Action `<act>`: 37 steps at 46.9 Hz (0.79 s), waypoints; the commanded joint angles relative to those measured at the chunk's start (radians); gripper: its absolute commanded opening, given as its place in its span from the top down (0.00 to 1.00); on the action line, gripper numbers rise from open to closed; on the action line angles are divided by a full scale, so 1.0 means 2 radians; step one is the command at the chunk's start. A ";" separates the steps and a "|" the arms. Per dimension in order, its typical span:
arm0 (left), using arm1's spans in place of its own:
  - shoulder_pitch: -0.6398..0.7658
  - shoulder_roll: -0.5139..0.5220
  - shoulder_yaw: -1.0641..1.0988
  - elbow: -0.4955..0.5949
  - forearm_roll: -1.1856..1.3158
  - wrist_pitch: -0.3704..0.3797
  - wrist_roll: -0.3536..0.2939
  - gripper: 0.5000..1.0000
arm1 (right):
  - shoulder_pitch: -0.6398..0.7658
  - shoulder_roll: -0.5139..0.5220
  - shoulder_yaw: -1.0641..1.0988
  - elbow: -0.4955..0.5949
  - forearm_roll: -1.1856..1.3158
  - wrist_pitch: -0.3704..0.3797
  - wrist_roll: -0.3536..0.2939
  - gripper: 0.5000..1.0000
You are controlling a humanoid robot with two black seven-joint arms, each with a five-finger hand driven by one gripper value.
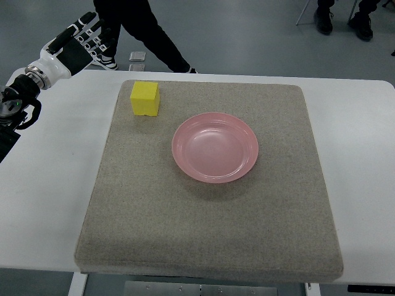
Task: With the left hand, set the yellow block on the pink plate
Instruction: 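Move the left hand forward over the pad toward the yellow cube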
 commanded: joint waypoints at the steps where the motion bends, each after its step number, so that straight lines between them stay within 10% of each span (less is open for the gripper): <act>1: 0.000 -0.005 0.000 0.000 0.000 0.000 0.000 0.01 | 0.000 0.000 0.000 0.000 0.000 0.000 0.000 0.15; 37: -0.027 -0.001 0.005 0.009 0.055 -0.017 -0.005 0.01 | 0.000 0.000 0.000 0.000 0.000 0.000 0.000 0.15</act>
